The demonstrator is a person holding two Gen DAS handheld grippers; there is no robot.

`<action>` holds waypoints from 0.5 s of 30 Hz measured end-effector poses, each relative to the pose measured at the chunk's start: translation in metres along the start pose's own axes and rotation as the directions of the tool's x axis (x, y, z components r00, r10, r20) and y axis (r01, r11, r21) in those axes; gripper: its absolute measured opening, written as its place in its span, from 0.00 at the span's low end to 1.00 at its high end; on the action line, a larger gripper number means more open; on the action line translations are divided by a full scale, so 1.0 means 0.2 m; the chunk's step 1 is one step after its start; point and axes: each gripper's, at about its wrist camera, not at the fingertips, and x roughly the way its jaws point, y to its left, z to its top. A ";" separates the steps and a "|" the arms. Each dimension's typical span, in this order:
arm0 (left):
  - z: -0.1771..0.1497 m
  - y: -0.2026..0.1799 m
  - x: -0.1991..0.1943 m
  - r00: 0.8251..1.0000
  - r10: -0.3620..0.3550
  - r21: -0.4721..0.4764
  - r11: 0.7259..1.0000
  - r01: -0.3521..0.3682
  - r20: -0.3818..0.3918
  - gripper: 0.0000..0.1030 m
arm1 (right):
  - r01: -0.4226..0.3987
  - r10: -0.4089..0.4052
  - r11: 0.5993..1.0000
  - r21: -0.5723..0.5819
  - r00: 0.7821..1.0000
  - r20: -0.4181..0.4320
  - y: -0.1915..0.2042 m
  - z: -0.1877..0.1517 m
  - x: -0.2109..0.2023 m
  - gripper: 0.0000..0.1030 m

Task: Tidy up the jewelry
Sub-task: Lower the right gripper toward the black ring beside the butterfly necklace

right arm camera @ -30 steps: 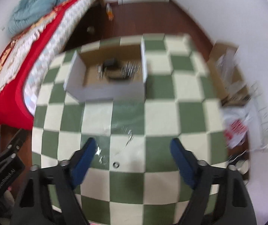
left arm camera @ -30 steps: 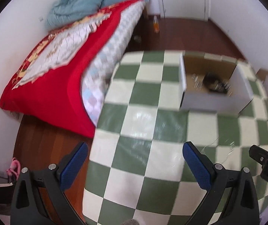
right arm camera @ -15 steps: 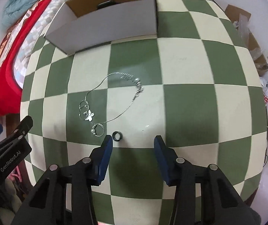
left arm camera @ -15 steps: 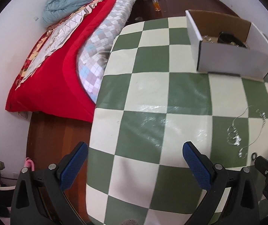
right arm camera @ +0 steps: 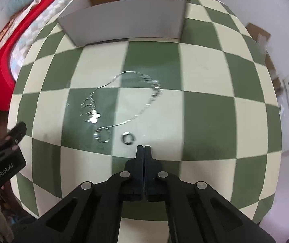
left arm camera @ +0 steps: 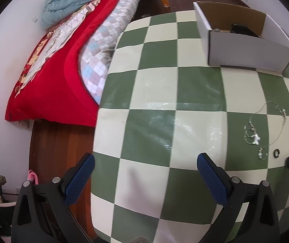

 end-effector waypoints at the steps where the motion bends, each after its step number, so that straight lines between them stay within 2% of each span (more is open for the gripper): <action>1: 0.00 -0.02 -0.01 1.000 -0.009 0.005 1.000 0.009 0.001 1.00 | -0.010 0.010 1.000 0.022 1.000 0.006 -0.04 0.00 -0.01 0.00; 6: 0.02 -0.09 -0.03 0.999 -0.043 0.012 0.999 0.043 -0.001 1.00 | -0.082 0.079 0.985 0.155 0.997 0.025 -0.29 -0.01 -0.07 0.00; 10: 0.04 -0.13 -0.01 0.999 -0.030 0.015 0.999 0.030 -0.011 1.00 | -0.243 0.244 0.953 0.179 0.970 0.020 -0.32 0.00 -0.07 0.03; 11: 0.04 -0.13 0.00 1.000 -0.020 0.020 1.000 0.020 -0.012 1.00 | -0.276 0.278 0.948 0.156 0.960 0.011 -0.28 0.01 -0.06 0.06; 13: 0.04 -0.12 0.03 1.000 0.012 0.027 1.000 -0.012 -0.016 1.00 | -0.288 0.289 0.949 0.125 0.957 0.015 -0.21 0.03 -0.05 0.26; 15: 0.03 -0.09 0.06 0.999 0.029 0.023 0.999 -0.028 -0.023 1.00 | -0.283 0.282 0.955 0.087 0.959 0.020 -0.13 0.03 -0.04 0.27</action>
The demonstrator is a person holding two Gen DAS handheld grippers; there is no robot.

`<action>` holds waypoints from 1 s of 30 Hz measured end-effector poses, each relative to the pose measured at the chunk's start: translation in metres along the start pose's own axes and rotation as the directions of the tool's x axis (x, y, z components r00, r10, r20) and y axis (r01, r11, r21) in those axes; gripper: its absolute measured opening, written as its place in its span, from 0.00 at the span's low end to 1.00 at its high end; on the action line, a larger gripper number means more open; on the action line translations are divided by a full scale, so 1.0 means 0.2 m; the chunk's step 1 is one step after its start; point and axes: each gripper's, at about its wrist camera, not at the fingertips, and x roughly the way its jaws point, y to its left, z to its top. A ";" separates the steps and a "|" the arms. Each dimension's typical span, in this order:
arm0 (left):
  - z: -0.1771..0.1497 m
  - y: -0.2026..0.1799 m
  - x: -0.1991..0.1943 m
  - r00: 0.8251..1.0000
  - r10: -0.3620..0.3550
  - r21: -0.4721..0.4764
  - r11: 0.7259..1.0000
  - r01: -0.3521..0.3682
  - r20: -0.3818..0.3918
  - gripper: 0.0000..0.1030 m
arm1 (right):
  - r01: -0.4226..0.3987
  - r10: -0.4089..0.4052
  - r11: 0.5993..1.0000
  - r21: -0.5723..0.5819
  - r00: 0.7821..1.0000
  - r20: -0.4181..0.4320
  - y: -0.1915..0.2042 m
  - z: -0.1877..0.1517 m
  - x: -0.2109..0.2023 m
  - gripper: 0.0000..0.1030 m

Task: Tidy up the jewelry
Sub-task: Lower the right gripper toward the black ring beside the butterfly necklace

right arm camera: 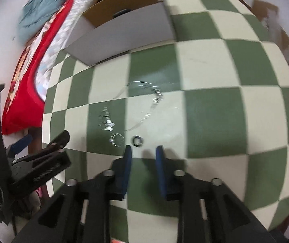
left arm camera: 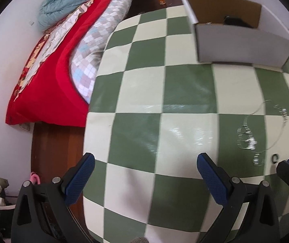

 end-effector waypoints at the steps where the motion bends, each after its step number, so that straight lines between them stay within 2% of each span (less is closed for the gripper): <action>1: 0.00 0.02 0.02 1.000 0.003 -0.009 1.000 -0.003 -0.009 1.00 | 0.015 -0.015 1.000 -0.016 1.000 -0.005 0.04 0.00 0.03 0.27; 3: -0.02 0.06 0.04 1.000 0.009 -0.022 1.000 -0.009 -0.020 1.00 | 0.047 -0.047 0.998 -0.051 0.999 -0.013 0.11 0.02 0.08 0.27; 6: -0.03 0.11 0.07 0.999 0.013 -0.041 0.999 -0.015 -0.032 1.00 | 0.144 -0.144 0.982 -0.124 0.990 0.008 0.14 -0.01 0.08 0.26; 7: -0.03 0.12 0.07 0.999 0.015 -0.045 0.999 -0.016 -0.036 1.00 | 0.178 -0.178 0.974 -0.140 0.984 0.011 0.17 -0.01 0.08 0.15; 8: -0.03 0.13 0.08 0.999 0.014 -0.047 0.999 -0.016 -0.038 1.00 | 0.200 -0.200 0.967 -0.156 0.980 0.015 0.19 -0.01 0.09 0.12; 11: -0.03 0.13 0.06 0.999 0.007 -0.043 0.999 -0.008 -0.032 1.00 | 0.248 -0.245 0.947 -0.206 0.969 0.041 0.22 -0.03 0.10 0.11; 15: 0.00 0.09 0.01 0.999 -0.034 -0.030 0.999 0.033 -0.008 1.00 | 0.251 -0.245 0.958 -0.142 0.968 0.054 0.12 -0.03 0.06 0.11; 16: 0.01 0.07 0.00 0.998 -0.068 -0.027 0.997 0.067 -0.003 1.00 | 0.245 -0.240 0.963 -0.114 0.969 0.052 0.08 -0.02 0.05 0.11; 18: 0.04 0.02 -0.02 0.989 -0.148 -0.030 0.989 0.147 -0.017 1.00 | 0.240 -0.237 0.969 -0.058 0.970 0.049 -0.04 0.00 0.01 0.11; 20: 0.07 -0.06 -0.01 0.962 -0.266 -0.048 0.963 0.264 -0.059 1.00 | 0.246 -0.245 0.969 -0.014 0.968 0.049 -0.15 0.02 -0.03 0.11; 22: 0.10 -0.14 -0.01 0.939 -0.333 -0.047 0.943 0.330 -0.087 1.00 | 0.257 -0.257 0.966 0.011 0.965 0.044 -0.23 0.03 -0.05 0.11; 25: 0.12 -0.28 -0.01 0.923 -0.367 -0.002 0.929 0.370 -0.116 0.99 | 0.263 -0.265 0.964 0.034 0.964 0.035 -0.30 0.05 -0.07 0.11; 27: 0.12 -0.35 -0.01 0.922 -0.368 0.034 0.927 0.374 -0.123 0.99 | 0.271 -0.272 0.962 0.039 0.962 0.032 -0.32 0.05 -0.08 0.11; 30: 0.12 -0.44 0.00 0.928 -0.350 0.089 0.928 0.362 -0.129 0.82 | 0.274 -0.275 0.961 0.043 0.961 0.031 -0.33 0.06 -0.08 0.11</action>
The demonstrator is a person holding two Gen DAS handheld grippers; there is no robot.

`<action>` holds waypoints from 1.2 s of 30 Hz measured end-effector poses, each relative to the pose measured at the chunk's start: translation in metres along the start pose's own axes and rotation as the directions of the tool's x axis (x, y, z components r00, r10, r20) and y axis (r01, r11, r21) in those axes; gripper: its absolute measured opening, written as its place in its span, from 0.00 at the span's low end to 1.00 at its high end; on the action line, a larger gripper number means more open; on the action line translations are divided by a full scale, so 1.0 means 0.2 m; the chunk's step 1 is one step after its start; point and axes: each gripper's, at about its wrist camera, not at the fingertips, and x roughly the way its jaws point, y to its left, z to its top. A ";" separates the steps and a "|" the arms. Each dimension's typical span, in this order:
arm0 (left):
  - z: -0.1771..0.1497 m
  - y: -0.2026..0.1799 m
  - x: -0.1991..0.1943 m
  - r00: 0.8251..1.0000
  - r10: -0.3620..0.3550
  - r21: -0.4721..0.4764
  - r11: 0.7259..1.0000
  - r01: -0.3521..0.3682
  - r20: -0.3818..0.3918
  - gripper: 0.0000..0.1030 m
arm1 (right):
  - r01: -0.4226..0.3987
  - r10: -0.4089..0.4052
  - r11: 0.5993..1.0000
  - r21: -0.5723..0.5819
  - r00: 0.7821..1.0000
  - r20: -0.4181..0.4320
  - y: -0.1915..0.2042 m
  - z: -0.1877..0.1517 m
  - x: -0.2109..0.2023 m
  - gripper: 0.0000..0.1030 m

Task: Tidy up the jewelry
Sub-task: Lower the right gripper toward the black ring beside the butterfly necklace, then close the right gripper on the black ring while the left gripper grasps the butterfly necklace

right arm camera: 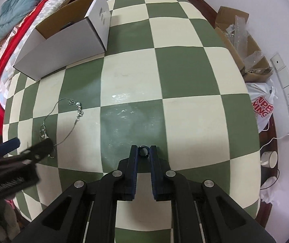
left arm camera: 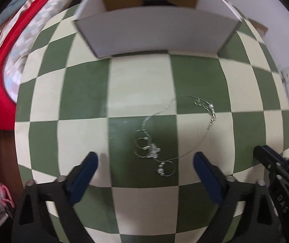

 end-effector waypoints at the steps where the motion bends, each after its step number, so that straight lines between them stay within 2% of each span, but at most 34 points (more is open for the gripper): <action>1: -0.01 -0.02 0.02 1.000 -0.002 0.014 1.000 0.002 -0.007 0.77 | -0.002 0.002 1.000 0.002 1.000 -0.001 -0.01 0.00 0.00 0.11; 4: -0.01 -0.03 0.01 1.000 -0.019 0.013 1.000 0.018 0.022 0.71 | -0.006 0.006 1.000 0.006 1.000 -0.003 -0.02 0.00 0.00 0.11; 6: -0.02 -0.03 0.01 0.999 -0.036 0.016 0.999 0.035 0.038 0.57 | -0.008 0.008 1.000 0.010 1.000 -0.004 -0.04 0.00 -0.02 0.11; 8: -0.02 -0.04 -0.01 0.997 -0.038 0.026 0.999 0.036 0.061 0.19 | -0.007 0.007 1.000 0.009 1.000 -0.002 -0.04 -0.01 -0.02 0.11; 9: -0.02 -0.04 -0.02 0.998 -0.036 0.027 0.999 0.034 0.061 0.09 | -0.007 0.007 1.000 0.009 1.000 -0.002 -0.03 -0.01 -0.02 0.11; 10: -0.01 -0.04 -0.02 0.998 -0.033 0.029 0.999 0.031 0.053 0.02 | -0.006 0.006 1.000 0.008 1.000 -0.002 -0.03 -0.01 -0.02 0.11; 12: 0.00 -0.04 -0.02 0.998 -0.025 0.030 0.999 0.023 0.056 0.00 | -0.007 0.008 1.000 0.010 1.000 -0.004 -0.03 -0.01 -0.02 0.11; 18: -0.05 0.10 -0.16 0.990 -0.085 -0.028 0.996 0.089 0.109 0.00 | -0.036 0.036 0.999 0.031 0.999 0.001 -0.06 -0.01 -0.03 0.11; 21: -0.07 0.20 -0.29 0.980 -0.118 -0.062 0.990 0.129 0.160 0.00 | -0.073 0.073 0.996 0.046 0.997 0.010 -0.07 -0.01 -0.06 0.11; 26: -0.07 0.32 -0.51 0.953 -0.181 -0.084 0.975 0.207 0.241 0.00 | -0.136 0.134 0.989 0.058 0.990 0.037 -0.05 0.01 -0.15 0.11; 28: -0.03 0.35 -0.50 0.945 -0.235 -0.106 0.959 0.264 0.228 0.00 | -0.149 0.147 0.988 0.050 0.988 0.054 -0.03 0.03 -0.20 0.11; 30: 0.04 0.36 -0.41 0.942 -0.290 -0.162 0.935 0.317 0.169 0.04 | -0.160 0.157 0.986 0.042 0.986 0.061 0.00 0.04 -0.23 0.11; 31: 0.06 0.36 -0.34 0.941 -0.314 -0.188 0.924 0.333 0.123 0.09 | -0.161 0.158 0.986 0.037 0.985 0.064 0.01 0.05 -0.24 0.11; 32: 0.07 0.35 -0.29 0.942 -0.325 -0.197 0.921 0.336 0.087 0.22 | -0.159 0.157 0.987 0.035 0.985 0.065 0.02 0.06 -0.23 0.11; 33: 0.10 0.32 -0.20 0.950 -0.313 -0.206 0.928 0.311 0.027 0.31 | -0.159 0.156 0.987 0.036 0.986 0.064 0.03 0.07 -0.23 0.11; 34: 0.11 0.30 -0.15 0.953 -0.302 -0.207 0.933 0.294 -0.005 0.48 | -0.157 0.154 0.987 0.039 0.986 0.062 0.03 0.07 -0.22 0.11; 36: 0.14 0.24 -0.08 0.962 -0.271 -0.186 0.948 0.259 -0.041 0.51 | -0.151 0.149 0.987 0.047 0.988 0.051 0.02 0.08 -0.19 0.00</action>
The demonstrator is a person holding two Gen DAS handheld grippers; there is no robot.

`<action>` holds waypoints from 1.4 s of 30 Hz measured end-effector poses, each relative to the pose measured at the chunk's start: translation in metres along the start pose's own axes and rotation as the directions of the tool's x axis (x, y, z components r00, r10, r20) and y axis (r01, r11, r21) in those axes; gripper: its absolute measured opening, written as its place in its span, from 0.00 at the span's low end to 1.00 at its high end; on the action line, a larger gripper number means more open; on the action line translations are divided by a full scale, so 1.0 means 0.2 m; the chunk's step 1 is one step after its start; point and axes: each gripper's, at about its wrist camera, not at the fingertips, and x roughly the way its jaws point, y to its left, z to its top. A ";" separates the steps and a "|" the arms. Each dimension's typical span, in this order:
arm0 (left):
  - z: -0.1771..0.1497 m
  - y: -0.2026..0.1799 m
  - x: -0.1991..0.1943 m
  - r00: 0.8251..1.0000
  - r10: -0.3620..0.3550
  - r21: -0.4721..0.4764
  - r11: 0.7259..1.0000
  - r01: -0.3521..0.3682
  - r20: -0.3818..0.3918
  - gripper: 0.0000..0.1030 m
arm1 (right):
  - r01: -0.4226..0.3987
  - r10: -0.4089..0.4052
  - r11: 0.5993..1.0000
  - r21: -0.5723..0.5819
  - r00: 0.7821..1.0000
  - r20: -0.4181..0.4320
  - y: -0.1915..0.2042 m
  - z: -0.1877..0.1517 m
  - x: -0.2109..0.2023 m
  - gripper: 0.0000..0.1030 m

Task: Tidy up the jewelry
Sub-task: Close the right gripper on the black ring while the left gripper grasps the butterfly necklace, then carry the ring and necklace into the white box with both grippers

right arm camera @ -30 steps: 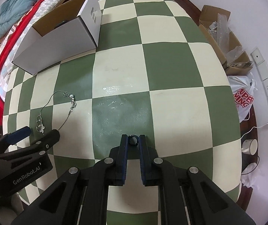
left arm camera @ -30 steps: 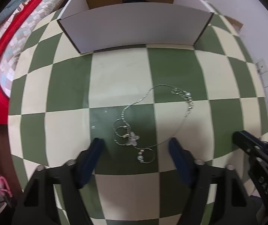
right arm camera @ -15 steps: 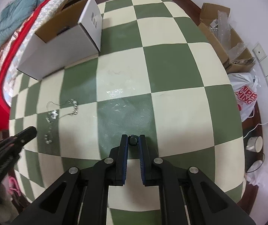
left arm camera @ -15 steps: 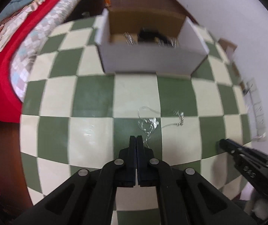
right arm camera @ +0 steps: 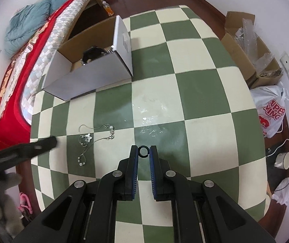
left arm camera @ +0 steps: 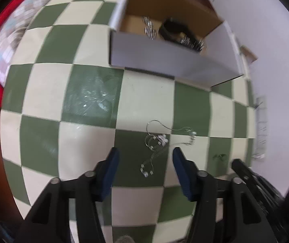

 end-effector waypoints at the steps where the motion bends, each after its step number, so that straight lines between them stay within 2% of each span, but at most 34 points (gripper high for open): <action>1: 0.01 -0.03 0.04 1.000 0.012 0.015 1.000 -0.012 -0.014 0.51 | 0.003 -0.003 1.000 0.003 1.000 -0.008 0.00 0.00 0.02 0.00; 4: 0.03 -0.13 0.12 0.997 0.059 0.068 0.996 -0.056 -0.042 0.55 | 0.016 -0.016 1.000 0.009 1.000 -0.020 -0.02 0.01 0.06 0.00; 6: 0.03 -0.20 0.15 0.994 0.104 0.107 0.989 -0.100 -0.028 0.60 | 0.017 -0.016 1.000 0.015 0.999 -0.028 -0.04 0.01 0.09 0.00; 9: 0.04 -0.26 0.17 0.989 0.149 0.143 0.979 -0.145 -0.020 0.61 | -0.002 0.004 0.999 0.052 0.999 -0.035 -0.09 0.00 0.10 0.00; 12: 0.01 -0.32 0.19 0.978 0.208 0.192 0.959 -0.208 0.020 0.58 | -0.014 0.019 0.996 0.088 0.999 -0.046 -0.15 0.00 0.11 0.00; 13: -0.02 -0.34 0.19 0.972 0.227 0.215 0.948 -0.233 0.051 0.49 | -0.022 0.027 0.994 0.105 0.999 -0.046 -0.17 0.00 0.10 0.01; 14: -0.04 -0.35 0.17 0.973 0.218 0.230 0.946 -0.231 0.079 0.26 | -0.029 0.035 0.993 0.114 0.998 -0.056 -0.19 0.00 0.11 0.01; 15: -0.06 -0.36 0.16 0.972 0.214 0.244 0.942 -0.232 0.098 0.10 | -0.030 0.037 0.992 0.121 0.997 -0.061 -0.20 0.00 0.11 0.04; 17: -0.08 -0.34 0.15 0.973 0.208 0.251 0.941 -0.226 0.096 0.08 | -0.041 0.048 0.991 0.127 0.997 -0.056 -0.21 0.01 0.11 0.14; 19: -0.11 -0.30 0.12 0.971 0.207 0.236 0.944 -0.232 0.123 0.03 | -0.059 0.065 0.991 0.119 0.997 -0.049 -0.20 0.03 0.10 0.37; 21: -0.12 -0.25 0.07 0.971 0.198 0.213 0.951 -0.224 0.137 0.03 | -0.081 0.085 0.991 0.105 0.996 -0.041 -0.18 0.05 0.10 0.44; 25: -0.16 -0.13 -0.06 0.970 0.168 0.151 0.969 -0.195 0.173 0.03 | -0.102 0.105 0.993 0.063 0.993 -0.051 -0.08 0.11 0.14 0.44; 29: -0.17 -0.02 -0.18 0.970 0.147 0.115 0.979 -0.171 0.194 0.03 | -0.073 0.073 0.997 0.011 0.995 -0.074 0.01 0.14 0.22 0.44; 32: -0.19 0.02 -0.28 0.967 0.134 0.103 0.982 -0.159 0.215 0.03 | -0.018 0.014 0.999 -0.045 0.997 -0.079 0.08 0.15 0.27 0.36; 34: -0.19 0.01 -0.32 0.966 0.127 0.102 0.983 -0.153 0.226 0.03 | 0.016 -0.022 0.996 -0.091 0.998 -0.063 0.12 0.16 0.29 0.21; 36: -0.16 -0.01 -0.35 0.963 0.131 0.112 0.981 -0.161 0.235 0.03 | 0.084 -0.090 0.987 -0.139 0.995 -0.041 0.16 0.14 0.30 0.12; 39: -0.11 -0.02 -0.30 0.964 0.124 0.119 0.981 -0.155 0.234 0.03 | 0.121 -0.126 0.977 -0.174 0.992 -0.019 0.19 0.13 0.31 0.11; 42: -0.10 -0.04 -0.32 0.964 0.108 0.126 0.982 -0.142 0.243 0.03 | 0.115 -0.118 0.980 -0.164 0.993 -0.011 0.17 0.12 0.31 0.11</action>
